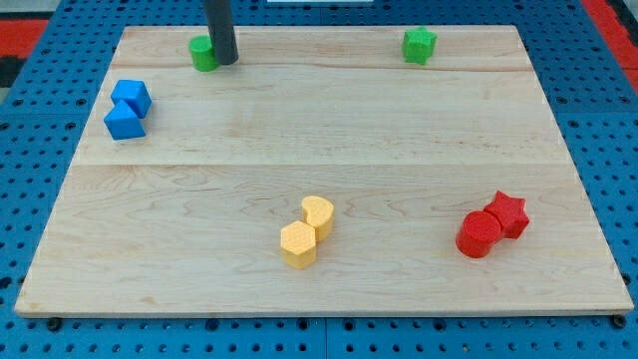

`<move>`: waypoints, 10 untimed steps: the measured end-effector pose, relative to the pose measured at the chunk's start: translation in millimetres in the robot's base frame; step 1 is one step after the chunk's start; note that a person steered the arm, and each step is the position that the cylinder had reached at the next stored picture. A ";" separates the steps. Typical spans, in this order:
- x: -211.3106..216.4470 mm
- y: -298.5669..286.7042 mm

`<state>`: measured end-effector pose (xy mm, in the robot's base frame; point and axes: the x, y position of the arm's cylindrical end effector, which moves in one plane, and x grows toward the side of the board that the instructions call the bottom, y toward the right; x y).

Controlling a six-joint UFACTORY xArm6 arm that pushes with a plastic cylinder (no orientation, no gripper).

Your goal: Push the blue blocks towards up

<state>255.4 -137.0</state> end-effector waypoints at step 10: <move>144.4 -121.4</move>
<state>399.8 -258.5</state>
